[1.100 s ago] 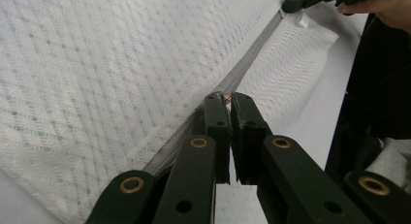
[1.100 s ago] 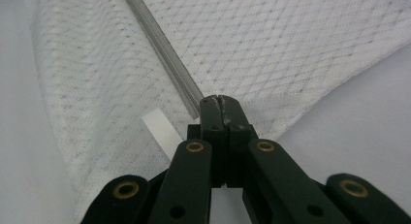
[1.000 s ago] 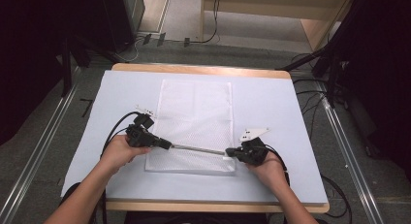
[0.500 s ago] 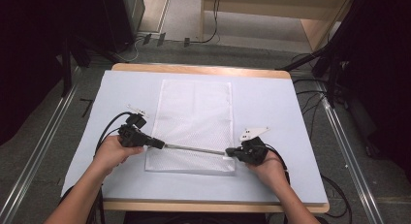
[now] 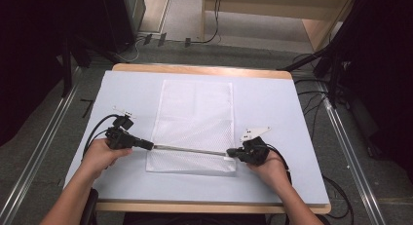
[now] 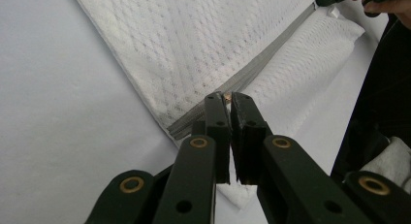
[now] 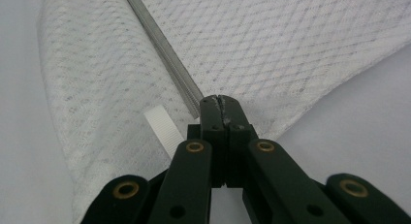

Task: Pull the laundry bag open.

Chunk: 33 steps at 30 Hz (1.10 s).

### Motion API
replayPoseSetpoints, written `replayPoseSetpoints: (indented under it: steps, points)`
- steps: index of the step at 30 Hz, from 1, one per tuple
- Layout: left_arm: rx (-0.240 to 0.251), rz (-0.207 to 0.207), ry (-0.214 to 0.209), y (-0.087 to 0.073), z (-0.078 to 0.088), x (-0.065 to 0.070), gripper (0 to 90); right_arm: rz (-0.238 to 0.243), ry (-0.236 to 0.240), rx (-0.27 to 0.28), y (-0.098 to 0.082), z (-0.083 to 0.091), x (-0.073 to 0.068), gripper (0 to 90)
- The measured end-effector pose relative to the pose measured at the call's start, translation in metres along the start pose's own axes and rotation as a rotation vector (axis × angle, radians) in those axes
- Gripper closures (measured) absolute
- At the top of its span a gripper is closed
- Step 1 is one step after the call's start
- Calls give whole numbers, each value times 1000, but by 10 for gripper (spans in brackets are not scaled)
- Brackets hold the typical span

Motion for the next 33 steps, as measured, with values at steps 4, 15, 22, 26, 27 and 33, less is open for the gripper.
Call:
replayPoseSetpoints:
  steps: [4,15,22,26,27,33]
  points:
    - [23,26,28,-4,7,-5,882,2,6,-6,0,0,1,900]
    - [43,41,42,-11,18,-11,882,9,14,-6,1,-1,2,900]
    - [46,32,42,-13,18,-11,881,8,20,-11,2,-1,2,900]
    - [51,13,35,-14,17,-10,877,4,24,-13,3,-1,2,900]
    - [49,9,39,-15,17,-10,876,1,28,-14,3,-1,3,900]
    - [40,9,35,-21,14,-9,872,3,30,-17,3,-1,3,900]
Point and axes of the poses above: each handheld gripper's, and its own axes: z roughly backward along the jaws, y roughly out of its top, x roughly to its right, the point moved 4 cm from there along -z, roughly forward along the jaws, and after that the axes turned 11 degrees about -y, right-handed, at the moved point
